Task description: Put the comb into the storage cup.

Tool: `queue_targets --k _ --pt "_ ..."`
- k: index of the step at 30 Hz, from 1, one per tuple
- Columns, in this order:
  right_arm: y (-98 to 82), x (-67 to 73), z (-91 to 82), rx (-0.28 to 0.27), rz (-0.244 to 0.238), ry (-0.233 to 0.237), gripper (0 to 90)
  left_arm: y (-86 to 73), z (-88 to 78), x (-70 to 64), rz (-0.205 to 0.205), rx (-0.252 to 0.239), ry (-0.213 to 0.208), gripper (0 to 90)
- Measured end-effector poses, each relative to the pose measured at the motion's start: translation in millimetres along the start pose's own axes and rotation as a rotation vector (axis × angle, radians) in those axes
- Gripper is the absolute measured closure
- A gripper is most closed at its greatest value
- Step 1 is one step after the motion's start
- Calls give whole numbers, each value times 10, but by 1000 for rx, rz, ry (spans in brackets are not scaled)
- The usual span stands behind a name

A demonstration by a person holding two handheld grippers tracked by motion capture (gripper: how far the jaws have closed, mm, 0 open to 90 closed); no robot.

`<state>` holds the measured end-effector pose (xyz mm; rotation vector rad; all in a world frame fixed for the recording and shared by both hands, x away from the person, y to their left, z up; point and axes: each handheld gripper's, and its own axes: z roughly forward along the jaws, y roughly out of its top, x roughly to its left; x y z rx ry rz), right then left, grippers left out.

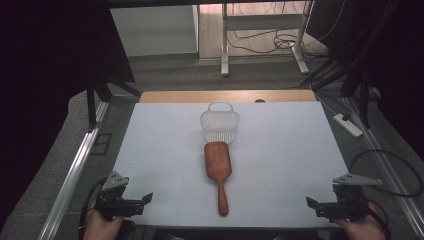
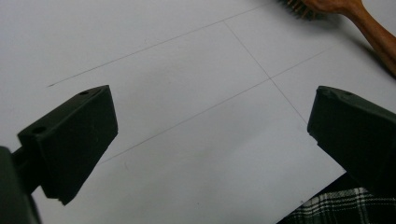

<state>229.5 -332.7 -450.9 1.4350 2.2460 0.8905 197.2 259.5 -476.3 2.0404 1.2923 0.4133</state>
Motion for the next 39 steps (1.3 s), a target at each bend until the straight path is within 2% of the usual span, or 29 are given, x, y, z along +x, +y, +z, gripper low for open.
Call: queue_targets --k 4,17,20,26,34,39 --pt "2 -20 -3 -7 20 12 0 -4 -3 13 -11 2 -5 5" --pt "9 -5 17 13 0 10 0 0 -4 43 -28 4 -32 0" --pt "11 2 21 16 -4 10 0 4 -1 41 -24 6 -31 0" --pt "10 10 19 15 -12 10 0 59 11 -7 -8 4 -78 0" --pt "10 29 21 16 -38 16 0 129 57 -49 24 5 -106 0" --pt "10 24 20 14 -31 17 0 158 89 -52 33 4 -126 0"
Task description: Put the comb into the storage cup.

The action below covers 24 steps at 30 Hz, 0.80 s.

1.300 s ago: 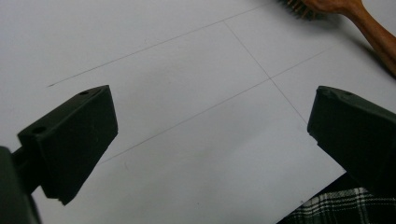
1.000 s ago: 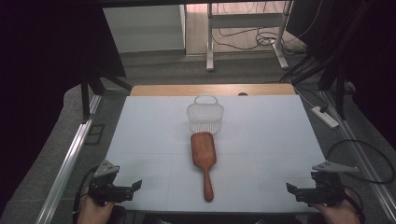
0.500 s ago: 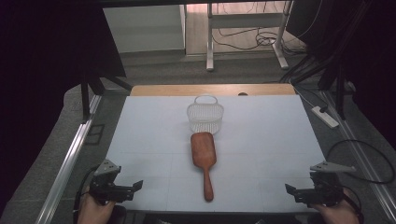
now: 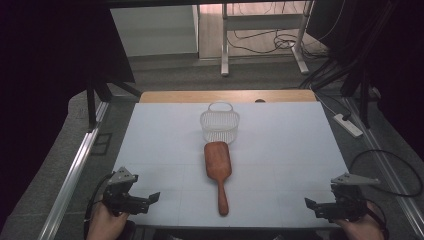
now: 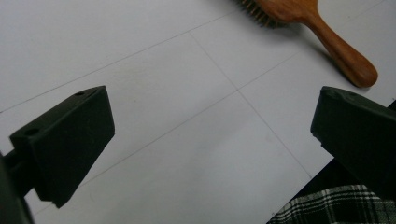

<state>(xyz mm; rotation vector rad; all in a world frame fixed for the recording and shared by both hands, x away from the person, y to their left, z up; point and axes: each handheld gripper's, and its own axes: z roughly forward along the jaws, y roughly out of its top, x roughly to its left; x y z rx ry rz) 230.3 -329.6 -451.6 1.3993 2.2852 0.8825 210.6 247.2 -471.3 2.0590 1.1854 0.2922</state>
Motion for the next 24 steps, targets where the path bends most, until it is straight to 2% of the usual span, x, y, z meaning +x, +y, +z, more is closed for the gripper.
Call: queue_targets --k 6,13,19,24 --pt "0 -2 0 0 2 2 0 49 71 -9 12 5 -38 0" --pt "-1 -10 -2 -3 5 8 0 90 139 -38 33 11 -51 0" --pt "0 -10 0 -1 5 11 0 128 179 -58 35 2 -60 0" --pt "1 -7 2 1 3 11 0 177 241 -89 46 19 -65 0"
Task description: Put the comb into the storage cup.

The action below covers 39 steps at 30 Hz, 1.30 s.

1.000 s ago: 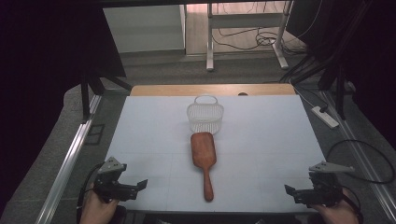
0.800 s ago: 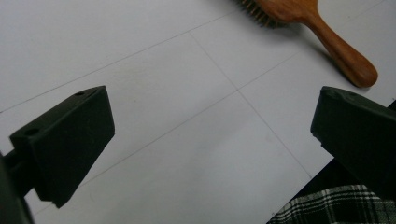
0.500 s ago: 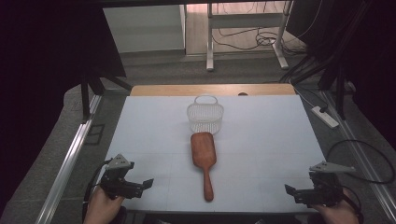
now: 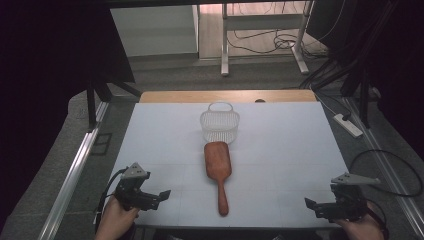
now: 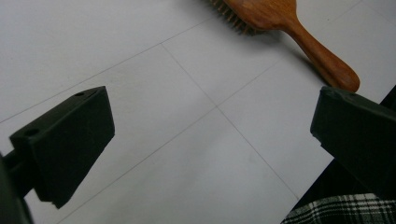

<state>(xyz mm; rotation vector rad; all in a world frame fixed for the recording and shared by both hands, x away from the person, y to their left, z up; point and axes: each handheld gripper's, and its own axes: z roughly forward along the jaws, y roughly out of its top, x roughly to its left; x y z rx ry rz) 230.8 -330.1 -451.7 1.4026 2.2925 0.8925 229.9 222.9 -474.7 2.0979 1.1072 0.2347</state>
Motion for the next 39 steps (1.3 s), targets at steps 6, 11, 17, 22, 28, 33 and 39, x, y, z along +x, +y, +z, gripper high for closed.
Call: queue_targets --k 6,11,17,22,28,33,39 --pt "-1 0 -1 1 1 2 0 72 73 -32 25 29 2 0" --pt "-1 0 -1 2 0 3 0 128 124 -45 22 25 -6 0" --pt "0 -1 1 2 -1 5 0 209 179 -71 30 33 -23 1" --pt "0 -3 1 4 -1 6 0 271 242 -92 34 35 -35 1" --pt "0 -3 2 5 -3 7 0 339 323 -116 42 44 -43 1" --pt "0 -4 4 6 -3 7 0 379 370 -131 54 48 -61 1" --pt "0 -6 6 6 -2 6 0 445 447 -161 77 60 -84 1"
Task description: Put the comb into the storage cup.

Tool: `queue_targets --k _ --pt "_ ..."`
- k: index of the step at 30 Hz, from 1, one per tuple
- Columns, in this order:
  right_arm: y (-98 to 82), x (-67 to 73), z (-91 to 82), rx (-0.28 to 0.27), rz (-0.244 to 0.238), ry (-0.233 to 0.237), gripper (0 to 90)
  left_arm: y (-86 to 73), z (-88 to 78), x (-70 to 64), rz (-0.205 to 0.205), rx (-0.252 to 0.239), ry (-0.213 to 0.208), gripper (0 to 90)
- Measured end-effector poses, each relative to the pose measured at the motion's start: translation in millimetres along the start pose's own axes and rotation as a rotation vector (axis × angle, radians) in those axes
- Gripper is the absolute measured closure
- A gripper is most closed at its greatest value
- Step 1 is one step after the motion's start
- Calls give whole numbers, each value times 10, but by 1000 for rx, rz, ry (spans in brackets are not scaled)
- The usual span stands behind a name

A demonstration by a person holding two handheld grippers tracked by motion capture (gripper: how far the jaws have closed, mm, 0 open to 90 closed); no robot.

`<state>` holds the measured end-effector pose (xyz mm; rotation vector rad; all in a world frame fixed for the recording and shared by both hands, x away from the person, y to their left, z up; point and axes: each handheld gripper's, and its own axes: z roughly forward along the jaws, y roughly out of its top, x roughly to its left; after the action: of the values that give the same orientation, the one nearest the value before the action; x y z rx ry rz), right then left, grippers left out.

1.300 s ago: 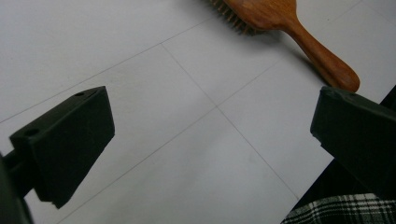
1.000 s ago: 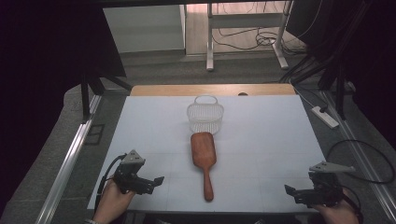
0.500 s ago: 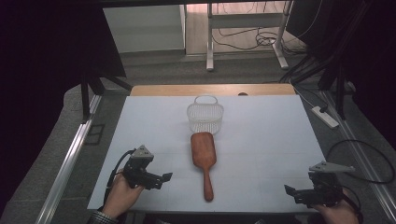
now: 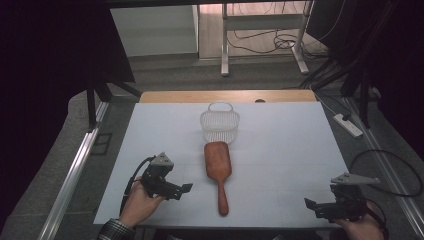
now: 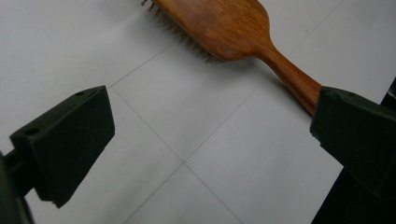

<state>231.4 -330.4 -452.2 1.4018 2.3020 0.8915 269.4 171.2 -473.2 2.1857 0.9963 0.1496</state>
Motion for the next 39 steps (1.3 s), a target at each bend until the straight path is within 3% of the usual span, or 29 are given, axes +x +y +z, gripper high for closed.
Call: queue_targets --k 20,39 --pt "-1 4 -2 0 -8 0 0 199 251 -121 64 34 -43 1" --pt "-1 15 1 3 -22 6 0 420 475 -247 75 27 -92 1"
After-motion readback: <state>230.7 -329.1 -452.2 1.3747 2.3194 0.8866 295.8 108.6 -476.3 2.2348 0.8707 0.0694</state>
